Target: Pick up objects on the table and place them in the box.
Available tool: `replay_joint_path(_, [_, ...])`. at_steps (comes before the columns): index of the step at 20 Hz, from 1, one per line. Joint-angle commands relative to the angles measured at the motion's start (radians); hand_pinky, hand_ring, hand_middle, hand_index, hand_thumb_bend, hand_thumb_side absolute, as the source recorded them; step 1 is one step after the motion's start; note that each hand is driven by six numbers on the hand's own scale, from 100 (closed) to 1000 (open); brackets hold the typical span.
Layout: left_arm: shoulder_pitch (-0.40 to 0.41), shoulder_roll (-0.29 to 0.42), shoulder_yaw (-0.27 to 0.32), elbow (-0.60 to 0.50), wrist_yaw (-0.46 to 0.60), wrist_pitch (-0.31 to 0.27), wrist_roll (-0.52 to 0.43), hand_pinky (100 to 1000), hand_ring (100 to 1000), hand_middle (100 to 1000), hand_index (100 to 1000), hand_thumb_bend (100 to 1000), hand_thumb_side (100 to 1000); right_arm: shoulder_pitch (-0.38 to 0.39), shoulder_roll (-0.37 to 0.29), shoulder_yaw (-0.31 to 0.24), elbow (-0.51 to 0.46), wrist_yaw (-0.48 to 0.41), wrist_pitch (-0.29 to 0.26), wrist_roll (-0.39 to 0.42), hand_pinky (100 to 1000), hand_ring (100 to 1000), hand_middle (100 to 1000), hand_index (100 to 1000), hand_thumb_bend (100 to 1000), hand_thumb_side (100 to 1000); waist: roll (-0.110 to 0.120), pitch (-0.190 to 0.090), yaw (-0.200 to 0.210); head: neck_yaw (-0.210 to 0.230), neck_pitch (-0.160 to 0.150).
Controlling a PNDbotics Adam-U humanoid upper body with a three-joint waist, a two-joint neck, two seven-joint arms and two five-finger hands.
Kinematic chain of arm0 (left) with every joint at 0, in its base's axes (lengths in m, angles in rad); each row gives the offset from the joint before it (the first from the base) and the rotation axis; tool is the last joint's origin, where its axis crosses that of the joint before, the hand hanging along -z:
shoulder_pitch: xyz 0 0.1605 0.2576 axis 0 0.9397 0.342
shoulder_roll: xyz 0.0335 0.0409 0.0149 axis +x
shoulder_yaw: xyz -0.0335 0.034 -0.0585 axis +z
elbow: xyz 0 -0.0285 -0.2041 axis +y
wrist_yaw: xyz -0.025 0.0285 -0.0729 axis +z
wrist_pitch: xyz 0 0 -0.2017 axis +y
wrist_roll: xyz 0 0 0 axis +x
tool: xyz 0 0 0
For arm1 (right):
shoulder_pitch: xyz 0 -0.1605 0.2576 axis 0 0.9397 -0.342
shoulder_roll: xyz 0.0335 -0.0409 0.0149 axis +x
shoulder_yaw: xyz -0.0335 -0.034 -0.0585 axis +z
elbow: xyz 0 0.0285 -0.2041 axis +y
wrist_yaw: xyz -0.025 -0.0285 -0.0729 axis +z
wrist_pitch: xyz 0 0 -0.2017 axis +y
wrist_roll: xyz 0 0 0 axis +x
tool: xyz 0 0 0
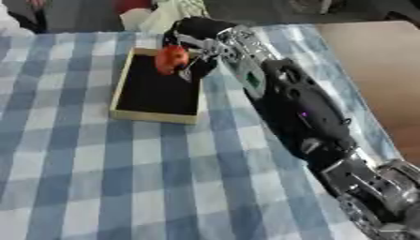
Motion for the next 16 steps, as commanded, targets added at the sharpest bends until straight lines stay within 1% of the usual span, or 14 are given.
replay_joint_path(1, [-0.018,0.010,0.003,-0.014,0.009,0.000,-0.005,778,780,736,831,552,709,-0.031,0.010,-0.028,0.017,0.048,0.018,-0.032,665,626,570,760,100,100,0.004,-0.014,0.004,-0.008,-0.017])
replay_joint_path(4, [-0.021,0.008,0.002,-0.014,0.011,-0.001,-0.007,778,779,736,831,552,709,-0.030,0.022,-0.046,0.044,0.081,0.034,-0.055,666,630,574,765,100,100,0.005,-0.007,0.008,-0.013,-0.022])
replay_joint_path(10, [-0.028,0.001,0.001,-0.014,0.014,-0.002,-0.008,777,778,735,831,551,708,-0.020,0.038,-0.043,0.091,0.116,0.008,-0.065,684,668,605,784,100,165,0.003,0.004,0.015,-0.021,-0.030])
replay_joint_path(13, [-0.030,-0.002,0.000,-0.014,0.015,-0.001,-0.009,777,777,734,831,551,708,-0.015,0.046,-0.044,0.113,0.145,0.010,-0.071,700,695,638,811,100,192,0.003,0.008,0.019,-0.025,-0.033])
replay_joint_path(15, [-0.030,-0.002,0.000,-0.014,0.015,-0.001,-0.010,777,777,734,831,551,708,-0.012,0.050,-0.046,0.125,0.176,0.017,-0.073,713,718,670,838,161,224,0.003,0.009,0.021,-0.026,-0.033])
replay_joint_path(16, [-0.030,-0.002,0.001,-0.014,0.015,-0.001,-0.010,777,777,734,831,550,708,-0.012,0.050,-0.047,0.130,0.195,0.023,-0.072,720,734,691,855,215,243,0.003,0.009,0.021,-0.027,-0.033])
